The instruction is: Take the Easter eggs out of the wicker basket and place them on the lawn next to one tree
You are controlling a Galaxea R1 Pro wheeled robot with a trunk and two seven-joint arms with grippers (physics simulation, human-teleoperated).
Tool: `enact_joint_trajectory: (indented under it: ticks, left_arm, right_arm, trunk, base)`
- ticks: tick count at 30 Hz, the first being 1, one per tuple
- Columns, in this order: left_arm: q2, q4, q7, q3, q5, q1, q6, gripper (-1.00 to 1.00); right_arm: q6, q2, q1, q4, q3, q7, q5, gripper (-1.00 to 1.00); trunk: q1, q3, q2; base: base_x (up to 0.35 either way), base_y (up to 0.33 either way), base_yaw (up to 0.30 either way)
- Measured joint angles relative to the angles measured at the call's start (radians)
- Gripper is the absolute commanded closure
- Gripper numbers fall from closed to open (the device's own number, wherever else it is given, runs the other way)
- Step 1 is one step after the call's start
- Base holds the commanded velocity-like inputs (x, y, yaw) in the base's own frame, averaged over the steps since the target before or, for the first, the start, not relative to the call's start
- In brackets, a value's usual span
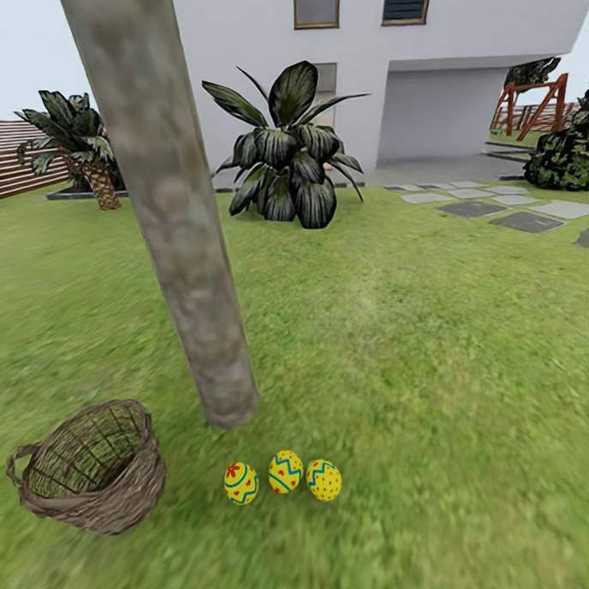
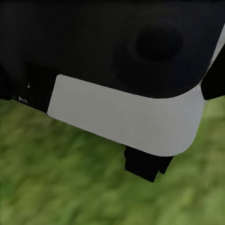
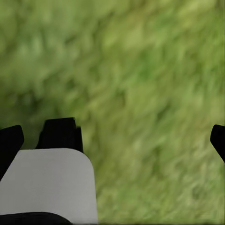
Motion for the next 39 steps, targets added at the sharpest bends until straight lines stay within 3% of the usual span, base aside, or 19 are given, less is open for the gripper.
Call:
enact_joint_trajectory:
  ticks: [12, 28, 39]
  left_arm:
    - [0.015, 0.016, 0.000, 0.002, 0.004, 0.000, -0.039, -1.00]
    - [-0.017, 0.040, 0.001, 0.001, 0.001, 0.020, -0.040, -1.00]
    - [0.000, 0.040, 0.001, 0.001, 0.002, 0.020, -0.040, -1.00]
  right_arm:
    - [-0.001, 0.004, 0.009, -0.001, 0.001, 0.000, 0.004, -1.00]
    - [-0.001, 0.008, 0.024, -0.005, 0.003, 0.000, 0.015, -1.00]
    - [0.000, 0.009, 0.024, -0.004, 0.003, 0.000, 0.007, -1.00]
  trunk:
    - [0.000, -0.018, 0.000]
    - [0.000, -0.034, 0.000]
    - [0.000, -0.034, 0.000]
  base:
    - [0.000, 0.000, -0.113]
    - [0.000, 0.000, -0.065]
    - [0.000, 0.000, 0.000]
